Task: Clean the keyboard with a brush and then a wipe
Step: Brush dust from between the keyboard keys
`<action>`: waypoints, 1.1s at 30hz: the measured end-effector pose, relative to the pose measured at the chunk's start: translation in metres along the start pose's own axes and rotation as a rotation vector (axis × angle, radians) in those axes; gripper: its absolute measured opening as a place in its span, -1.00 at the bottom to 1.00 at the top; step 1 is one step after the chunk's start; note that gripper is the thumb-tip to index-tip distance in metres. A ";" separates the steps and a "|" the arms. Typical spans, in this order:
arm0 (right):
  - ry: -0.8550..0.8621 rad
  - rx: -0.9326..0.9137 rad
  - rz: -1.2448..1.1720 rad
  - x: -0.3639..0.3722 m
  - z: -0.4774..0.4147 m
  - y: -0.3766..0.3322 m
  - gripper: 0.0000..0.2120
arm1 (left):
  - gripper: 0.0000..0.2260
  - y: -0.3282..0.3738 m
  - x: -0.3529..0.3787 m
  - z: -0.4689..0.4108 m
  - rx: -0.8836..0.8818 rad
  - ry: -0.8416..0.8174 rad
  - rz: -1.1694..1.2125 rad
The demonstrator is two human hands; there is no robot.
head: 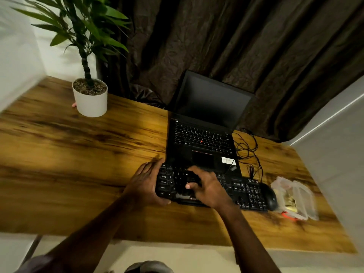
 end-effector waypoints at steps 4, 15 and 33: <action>0.006 0.000 0.012 0.004 -0.002 0.003 -0.66 | 0.25 -0.001 0.000 0.000 0.007 0.010 -0.004; 0.029 0.042 -0.053 -0.016 0.021 0.026 -0.66 | 0.26 0.007 -0.006 0.002 0.014 -0.019 -0.024; 0.050 0.110 -0.104 -0.030 0.038 0.052 -0.61 | 0.31 -0.004 0.002 -0.003 0.011 -0.023 -0.045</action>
Point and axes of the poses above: each hand's wrist, its own z-axis away from the middle knuckle, its own x-axis out of the palm, y = z × x, the point moved 2 cm from there along -z, towards the middle knuckle, and after that the axes turned 6 degrees about -y, right-handed, at the moved point
